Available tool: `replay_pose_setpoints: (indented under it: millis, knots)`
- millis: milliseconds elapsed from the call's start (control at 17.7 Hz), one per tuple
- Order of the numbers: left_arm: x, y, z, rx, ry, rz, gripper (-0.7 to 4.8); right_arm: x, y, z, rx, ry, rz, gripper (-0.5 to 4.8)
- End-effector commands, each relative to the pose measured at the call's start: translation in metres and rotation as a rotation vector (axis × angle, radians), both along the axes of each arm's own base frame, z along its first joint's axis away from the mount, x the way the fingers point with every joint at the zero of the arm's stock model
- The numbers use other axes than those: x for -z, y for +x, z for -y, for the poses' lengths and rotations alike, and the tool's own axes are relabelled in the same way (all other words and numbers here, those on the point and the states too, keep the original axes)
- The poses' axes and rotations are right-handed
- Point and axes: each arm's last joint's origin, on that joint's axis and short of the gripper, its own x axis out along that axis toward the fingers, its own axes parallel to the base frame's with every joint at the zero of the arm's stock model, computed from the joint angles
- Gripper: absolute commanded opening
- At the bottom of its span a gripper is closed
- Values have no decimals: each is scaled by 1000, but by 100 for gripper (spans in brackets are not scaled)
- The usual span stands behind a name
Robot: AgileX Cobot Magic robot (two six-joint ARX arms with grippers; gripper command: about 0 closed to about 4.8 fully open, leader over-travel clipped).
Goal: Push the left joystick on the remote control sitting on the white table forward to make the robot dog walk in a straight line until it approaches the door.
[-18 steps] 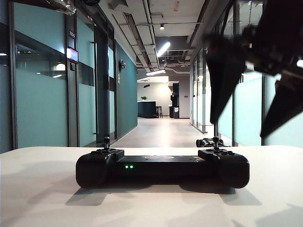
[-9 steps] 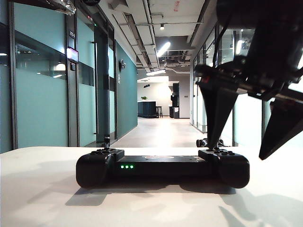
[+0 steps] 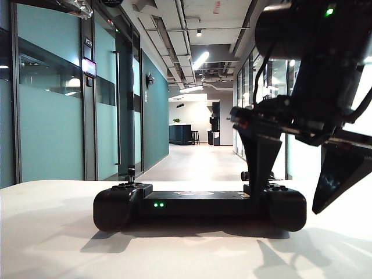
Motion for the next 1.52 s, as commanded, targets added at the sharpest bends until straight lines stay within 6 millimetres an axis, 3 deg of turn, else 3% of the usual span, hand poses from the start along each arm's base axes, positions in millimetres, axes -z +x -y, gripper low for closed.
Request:
replay_pose_setpoints:
  millis: [56,902,1353,1466,1522]
  knots:
    - [-3,0,0,7,-11,13,-6,-1,3,-2,-3,12,26,426]
    - [-3,0,0,7,-10,9,-6,0,2,-7,-18,11,43,399]
    - [-3,0,0,6,-10,9,-6,9,2,-12,-27,-30,21,384]
    - [-3,0,0,6,-10,9,-5,9,2,-12,-24,-24,23,304]
    - [-3,1,1,6,-10,9,-6,9,2,-12,-24,-23,25,300]
